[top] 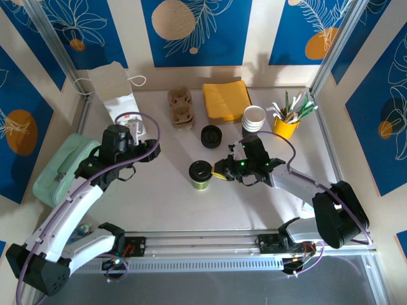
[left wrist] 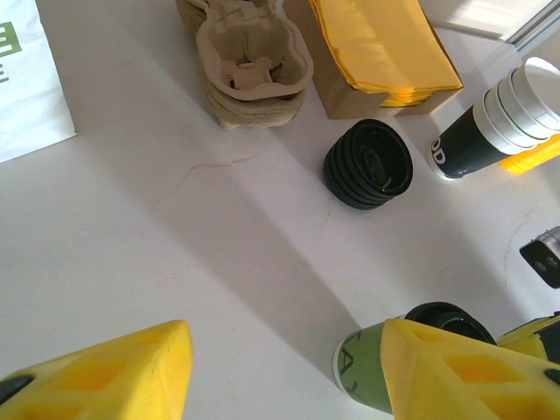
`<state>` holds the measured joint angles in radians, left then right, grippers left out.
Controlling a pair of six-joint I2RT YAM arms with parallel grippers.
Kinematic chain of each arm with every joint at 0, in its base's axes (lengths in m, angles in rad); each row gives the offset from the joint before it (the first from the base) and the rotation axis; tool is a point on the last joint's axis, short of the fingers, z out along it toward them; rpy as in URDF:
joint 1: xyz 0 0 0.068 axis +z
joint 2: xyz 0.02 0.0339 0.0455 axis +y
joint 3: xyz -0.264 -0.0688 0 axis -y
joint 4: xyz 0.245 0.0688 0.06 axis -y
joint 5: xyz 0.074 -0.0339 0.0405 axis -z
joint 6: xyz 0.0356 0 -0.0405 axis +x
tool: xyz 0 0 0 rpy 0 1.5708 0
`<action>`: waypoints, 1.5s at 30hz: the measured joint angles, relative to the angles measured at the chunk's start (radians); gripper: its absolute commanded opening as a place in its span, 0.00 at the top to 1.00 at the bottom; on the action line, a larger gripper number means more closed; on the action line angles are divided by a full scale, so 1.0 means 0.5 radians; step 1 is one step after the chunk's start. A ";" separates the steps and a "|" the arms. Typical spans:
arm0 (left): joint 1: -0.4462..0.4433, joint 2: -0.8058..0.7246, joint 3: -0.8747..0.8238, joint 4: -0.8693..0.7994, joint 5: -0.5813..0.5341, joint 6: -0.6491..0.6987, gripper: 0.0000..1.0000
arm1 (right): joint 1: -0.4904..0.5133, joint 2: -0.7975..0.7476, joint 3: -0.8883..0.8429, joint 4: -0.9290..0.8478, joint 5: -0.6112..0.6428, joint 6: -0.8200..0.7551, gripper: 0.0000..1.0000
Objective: Pack the takeout coffee
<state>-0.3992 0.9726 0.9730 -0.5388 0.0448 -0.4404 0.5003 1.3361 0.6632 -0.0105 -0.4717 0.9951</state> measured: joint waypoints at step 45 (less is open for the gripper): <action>-0.128 0.682 -0.011 0.260 1.078 0.047 0.14 | 0.075 -0.209 0.177 -0.388 0.160 -0.316 0.43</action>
<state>-0.4633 1.3136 0.9672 -0.4088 0.5838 -0.4168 0.5377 1.2316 0.7517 -0.2043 -0.3916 0.8371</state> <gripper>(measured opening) 0.869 0.567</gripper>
